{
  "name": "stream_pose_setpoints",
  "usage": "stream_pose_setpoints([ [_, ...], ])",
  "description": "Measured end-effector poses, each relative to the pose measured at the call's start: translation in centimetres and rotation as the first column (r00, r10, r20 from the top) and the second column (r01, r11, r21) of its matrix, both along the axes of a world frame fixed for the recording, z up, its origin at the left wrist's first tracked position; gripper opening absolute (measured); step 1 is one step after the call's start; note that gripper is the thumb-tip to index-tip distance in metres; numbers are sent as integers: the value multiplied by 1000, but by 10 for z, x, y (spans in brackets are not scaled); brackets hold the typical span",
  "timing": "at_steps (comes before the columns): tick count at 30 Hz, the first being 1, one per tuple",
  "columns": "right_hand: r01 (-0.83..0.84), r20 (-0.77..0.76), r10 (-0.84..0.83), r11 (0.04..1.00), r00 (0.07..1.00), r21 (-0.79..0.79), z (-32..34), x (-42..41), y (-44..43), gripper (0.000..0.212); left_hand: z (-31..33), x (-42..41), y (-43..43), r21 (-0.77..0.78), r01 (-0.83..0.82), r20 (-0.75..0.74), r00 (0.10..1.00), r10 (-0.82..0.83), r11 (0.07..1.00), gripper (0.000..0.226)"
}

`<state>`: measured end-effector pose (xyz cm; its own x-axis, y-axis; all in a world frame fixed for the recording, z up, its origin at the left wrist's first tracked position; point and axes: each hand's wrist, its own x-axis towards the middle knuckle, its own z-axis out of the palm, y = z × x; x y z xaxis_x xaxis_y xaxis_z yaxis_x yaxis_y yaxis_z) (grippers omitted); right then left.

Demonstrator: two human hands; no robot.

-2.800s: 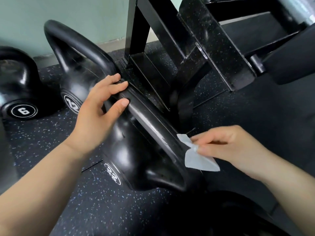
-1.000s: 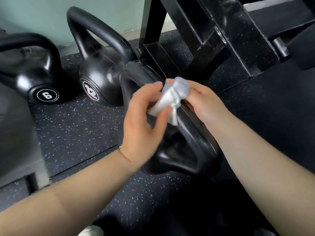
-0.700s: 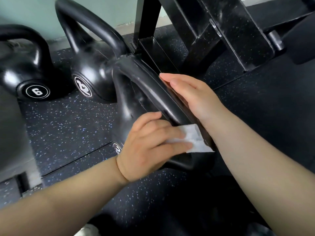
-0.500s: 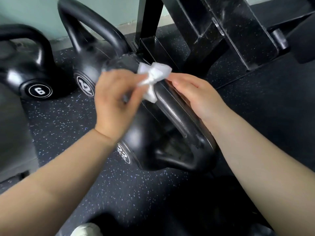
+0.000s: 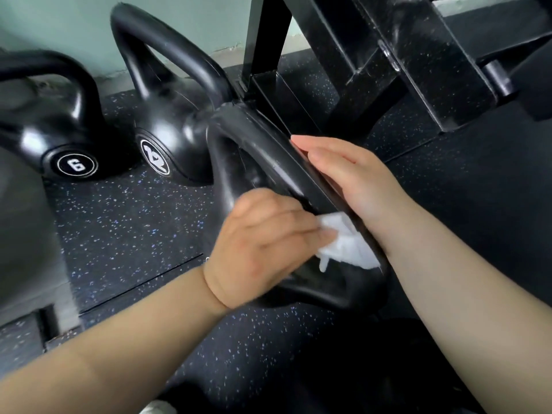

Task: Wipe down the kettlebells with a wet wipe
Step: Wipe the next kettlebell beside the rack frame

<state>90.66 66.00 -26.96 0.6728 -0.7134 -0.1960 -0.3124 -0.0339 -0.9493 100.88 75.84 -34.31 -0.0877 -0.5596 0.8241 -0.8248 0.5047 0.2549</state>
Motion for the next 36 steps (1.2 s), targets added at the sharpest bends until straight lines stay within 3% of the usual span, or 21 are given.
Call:
stream_pose_setpoints([
  [4,25,-17,-25,1000,1000,-13,2,1,1,26,10,43,-13,82,-263,-227,934,275,961,11],
  [8,30,-47,-32,998,998,-55,3,0,3,27,12,42,-19,247,-309,-511,763,395,918,16],
  [11,31,-38,-33,998,999,-54,3,2,3,27,7,24,-8,191,-271,-394,859,327,943,12],
  [15,-10,-37,6,996,999,-88,2,2,2,30,0,12,4,154,-84,-215,970,117,985,13],
  [17,-11,-47,7,997,999,-80,2,1,2,29,-4,30,2,182,-141,-206,962,178,973,13],
  [18,-10,-50,6,997,999,-80,2,1,2,29,-3,41,3,235,-212,-276,921,274,948,15],
  [21,-16,-70,7,992,998,-128,4,2,4,29,-2,73,7,379,-377,-502,683,530,845,20],
  [23,-25,-90,11,988,996,-152,6,3,5,30,1,84,6,416,-397,-577,580,575,818,21],
  [26,-38,-112,15,979,994,-202,8,4,6,30,19,93,-6,397,-338,-674,525,521,854,33],
  [28,-34,-119,7,974,993,-224,9,5,7,31,33,92,-17,363,-229,-725,540,428,903,36],
  [30,-24,-116,-3,972,993,-234,9,5,7,31,41,85,-27,344,-91,-722,611,325,935,40],
  [33,-11,-107,-15,971,994,-238,8,6,7,31,38,72,-37,363,37,-622,754,213,931,32],
  [36,-2,-104,-24,971,994,-241,9,7,7,32,29,78,-42,389,59,-528,832,170,919,33],
])
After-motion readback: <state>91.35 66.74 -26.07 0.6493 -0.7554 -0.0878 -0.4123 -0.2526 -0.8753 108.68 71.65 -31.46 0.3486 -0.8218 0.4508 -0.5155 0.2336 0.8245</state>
